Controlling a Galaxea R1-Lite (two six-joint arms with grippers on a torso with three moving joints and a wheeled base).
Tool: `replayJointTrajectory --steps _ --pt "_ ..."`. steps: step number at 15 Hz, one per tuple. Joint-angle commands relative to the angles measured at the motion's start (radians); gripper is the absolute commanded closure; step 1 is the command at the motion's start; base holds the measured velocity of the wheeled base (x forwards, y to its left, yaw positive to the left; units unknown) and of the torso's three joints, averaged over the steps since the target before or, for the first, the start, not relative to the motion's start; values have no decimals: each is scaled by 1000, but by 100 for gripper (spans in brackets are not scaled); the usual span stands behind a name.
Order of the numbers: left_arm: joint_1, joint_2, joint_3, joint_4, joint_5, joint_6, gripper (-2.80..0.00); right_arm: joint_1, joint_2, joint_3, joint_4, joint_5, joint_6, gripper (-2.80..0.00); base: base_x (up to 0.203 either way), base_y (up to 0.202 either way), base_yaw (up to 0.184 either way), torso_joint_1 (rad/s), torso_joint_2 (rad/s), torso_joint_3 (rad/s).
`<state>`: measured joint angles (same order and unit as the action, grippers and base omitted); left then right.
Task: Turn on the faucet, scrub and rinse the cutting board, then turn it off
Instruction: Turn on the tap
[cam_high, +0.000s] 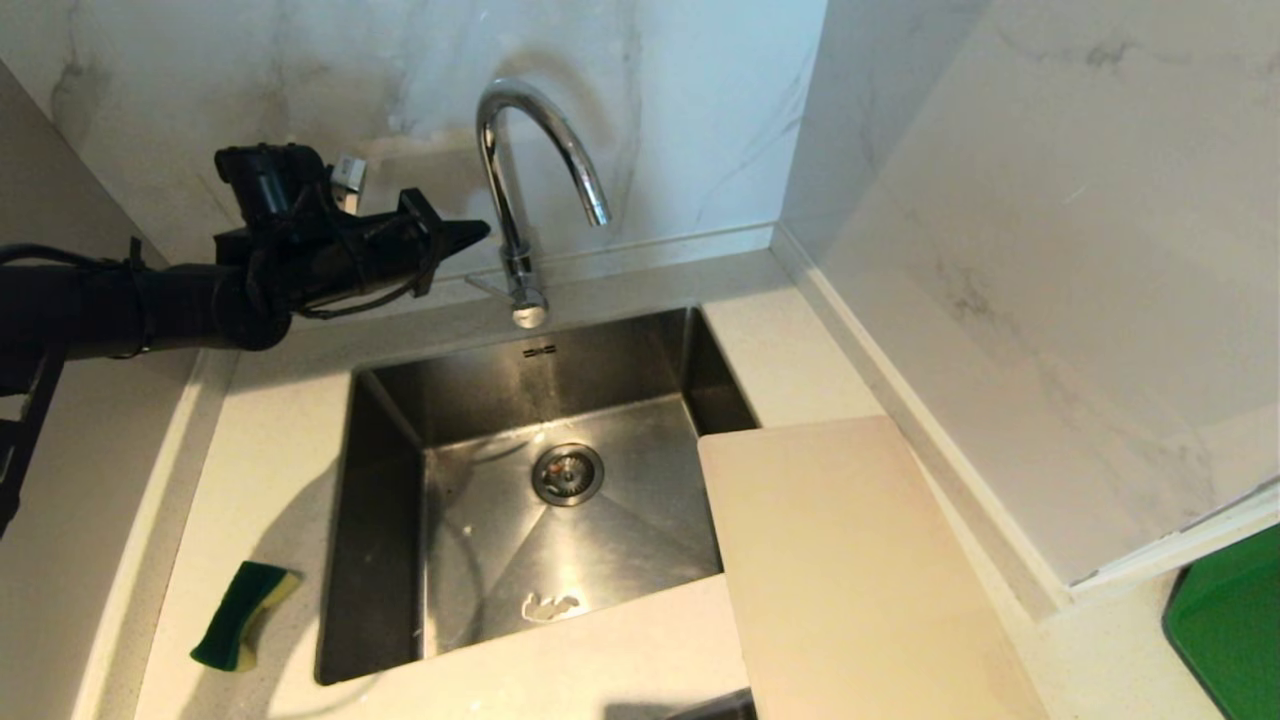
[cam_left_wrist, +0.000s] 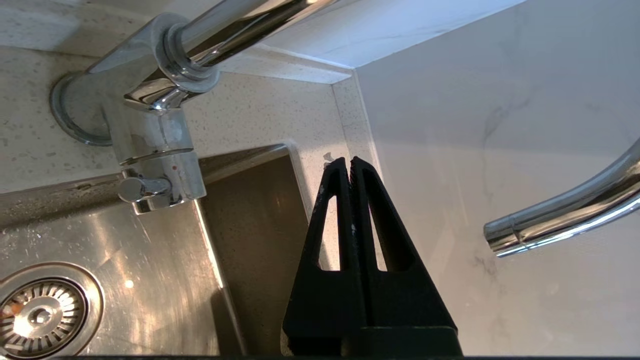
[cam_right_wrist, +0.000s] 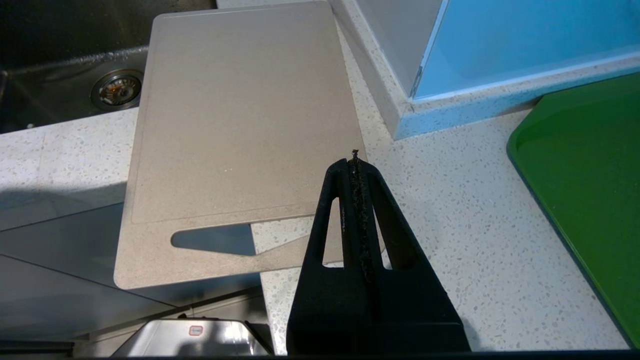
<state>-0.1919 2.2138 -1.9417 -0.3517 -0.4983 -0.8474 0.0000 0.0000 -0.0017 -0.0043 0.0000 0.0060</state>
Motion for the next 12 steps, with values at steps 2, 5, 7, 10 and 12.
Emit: replayJointTrajectory --steps 2,5,7,10,12 --pt "0 0 1 0 -2 9 -280 0 0 0 0 0 0 0 0 0 0 0 0 0" --pt "-3 -8 0 0 3 11 -280 0 0 0 0 0 0 0 0 0 0 0 0 0" --pt "-12 -16 0 0 26 13 -280 0 0 0 0 0 0 0 0 0 0 0 0 0" --pt "-14 -25 -1 63 81 47 -280 0 0 0 0 0 0 0 0 0 0 0 0 0" --pt "-14 -56 -3 152 154 167 -280 0 0 0 0 0 0 0 0 0 0 0 0 0"
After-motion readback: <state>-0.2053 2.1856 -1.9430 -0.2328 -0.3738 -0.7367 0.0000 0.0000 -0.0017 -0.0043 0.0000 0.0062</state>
